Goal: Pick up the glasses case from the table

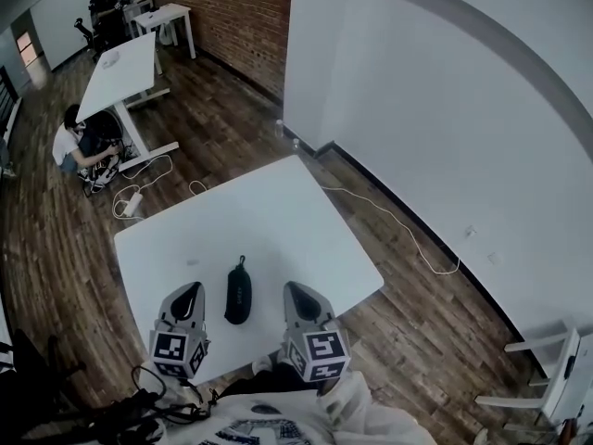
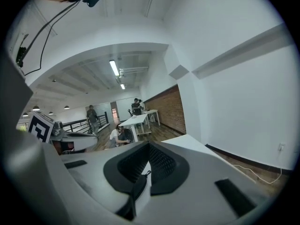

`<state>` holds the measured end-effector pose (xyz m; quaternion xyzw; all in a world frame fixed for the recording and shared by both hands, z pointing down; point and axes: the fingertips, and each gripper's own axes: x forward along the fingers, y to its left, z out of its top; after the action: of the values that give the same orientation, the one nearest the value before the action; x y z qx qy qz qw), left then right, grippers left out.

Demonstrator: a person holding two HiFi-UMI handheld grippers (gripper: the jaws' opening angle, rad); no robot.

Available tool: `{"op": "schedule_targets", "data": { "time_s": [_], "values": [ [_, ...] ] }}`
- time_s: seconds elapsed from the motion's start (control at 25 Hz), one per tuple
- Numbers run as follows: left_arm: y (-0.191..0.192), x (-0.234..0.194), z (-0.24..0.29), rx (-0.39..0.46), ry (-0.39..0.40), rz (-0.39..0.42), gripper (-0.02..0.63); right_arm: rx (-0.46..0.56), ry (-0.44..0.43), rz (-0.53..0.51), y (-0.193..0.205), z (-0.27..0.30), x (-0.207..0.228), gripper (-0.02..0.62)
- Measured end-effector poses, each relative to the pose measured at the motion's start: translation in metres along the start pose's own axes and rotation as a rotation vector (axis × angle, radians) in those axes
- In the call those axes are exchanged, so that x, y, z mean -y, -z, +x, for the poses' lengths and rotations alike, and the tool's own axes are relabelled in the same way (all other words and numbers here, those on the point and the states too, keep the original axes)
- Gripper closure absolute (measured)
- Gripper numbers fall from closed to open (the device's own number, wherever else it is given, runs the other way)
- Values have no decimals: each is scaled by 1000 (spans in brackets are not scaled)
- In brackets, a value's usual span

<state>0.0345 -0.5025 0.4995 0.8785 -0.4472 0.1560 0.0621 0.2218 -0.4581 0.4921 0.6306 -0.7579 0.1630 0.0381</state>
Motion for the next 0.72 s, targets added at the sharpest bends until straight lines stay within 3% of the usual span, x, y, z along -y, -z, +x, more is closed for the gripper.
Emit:
{"op": "schedule_targets", "data": {
  "time_s": [0.12, 0.24, 0.28, 0.36, 0.48, 0.6, 0.72],
  "values": [
    [-6, 2, 7, -10, -10, 3, 593, -105, -16, 34, 26, 21, 3, 598],
    [-10, -4, 11, -7, -30, -10, 592, -234, -123, 164, 57, 46, -12, 463],
    [-8, -7, 10, -6, -40, -13, 593, -274, -150, 211, 68, 55, -18, 386],
    [-1, -17, 4, -2, -65, -4, 592, -343, -166, 276, 87, 71, -26, 268],
    [8, -31, -7, 4, -111, 3, 592, -457, -168, 329, 118, 93, -38, 150],
    [12, -45, -22, -12, -157, -15, 592, -584, -163, 297, 150, 113, -54, 112],
    [18, -61, -39, -11, -210, -38, 592, -682, -101, 198, 177, 129, -58, 110]
  ]
}}
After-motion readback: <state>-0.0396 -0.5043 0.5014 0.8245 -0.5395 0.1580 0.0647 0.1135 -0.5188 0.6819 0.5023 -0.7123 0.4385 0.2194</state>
